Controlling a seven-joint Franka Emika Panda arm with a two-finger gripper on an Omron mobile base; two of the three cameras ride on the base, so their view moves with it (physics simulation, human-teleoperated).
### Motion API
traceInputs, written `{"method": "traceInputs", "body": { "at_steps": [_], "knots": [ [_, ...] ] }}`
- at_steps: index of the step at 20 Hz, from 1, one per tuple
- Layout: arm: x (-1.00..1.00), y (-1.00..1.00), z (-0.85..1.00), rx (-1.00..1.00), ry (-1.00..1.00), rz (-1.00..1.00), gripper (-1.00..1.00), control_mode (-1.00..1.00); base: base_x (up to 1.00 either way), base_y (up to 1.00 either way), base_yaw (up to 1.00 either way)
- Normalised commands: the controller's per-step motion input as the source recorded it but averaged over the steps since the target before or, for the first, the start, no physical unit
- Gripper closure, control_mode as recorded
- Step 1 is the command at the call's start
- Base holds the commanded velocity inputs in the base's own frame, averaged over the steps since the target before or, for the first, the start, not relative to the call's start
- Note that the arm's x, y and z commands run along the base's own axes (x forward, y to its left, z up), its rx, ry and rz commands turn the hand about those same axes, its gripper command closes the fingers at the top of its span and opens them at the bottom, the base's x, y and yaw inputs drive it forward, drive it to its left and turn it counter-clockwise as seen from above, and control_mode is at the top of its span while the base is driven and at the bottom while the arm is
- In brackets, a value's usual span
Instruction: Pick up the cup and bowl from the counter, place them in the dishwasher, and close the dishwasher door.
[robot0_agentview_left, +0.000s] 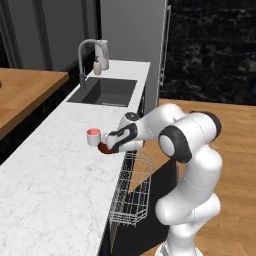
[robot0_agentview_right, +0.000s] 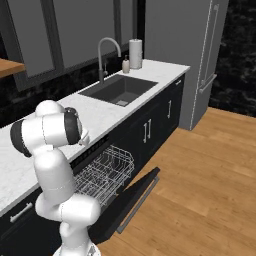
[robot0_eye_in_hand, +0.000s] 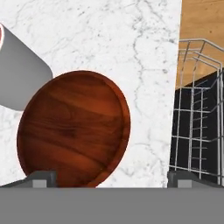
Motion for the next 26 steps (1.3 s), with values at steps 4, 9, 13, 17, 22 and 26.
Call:
{"method": "traceInputs", "body": {
  "at_steps": [4, 9, 13, 17, 22, 26],
  "knots": [
    [0.36, 0.23, -0.25, 0.0, 0.0, -0.03, -1.0, -1.0, 0.0, 0.0, 0.0],
    [0.33, 0.17, -0.3, 0.0, 0.0, -0.03, -1.0, -1.0, 0.0, 0.0, 0.0],
    [0.19, 0.14, -0.35, 0.0, 0.02, -0.02, 1.0, -1.0, 0.0, 0.0, 0.0],
    [0.01, 0.01, -0.28, 0.01, 0.01, -0.01, 1.0, -1.0, 0.0, 0.0, 0.0],
    [0.0, -0.05, -0.2, 0.04, 0.01, 0.0, 1.0, -1.0, 0.0, 0.0, 0.0],
    [-0.27, -0.53, -0.02, 0.09, 0.0, -0.01, 1.0, -1.0, 0.0, 0.0, 0.0]
  ]
}}
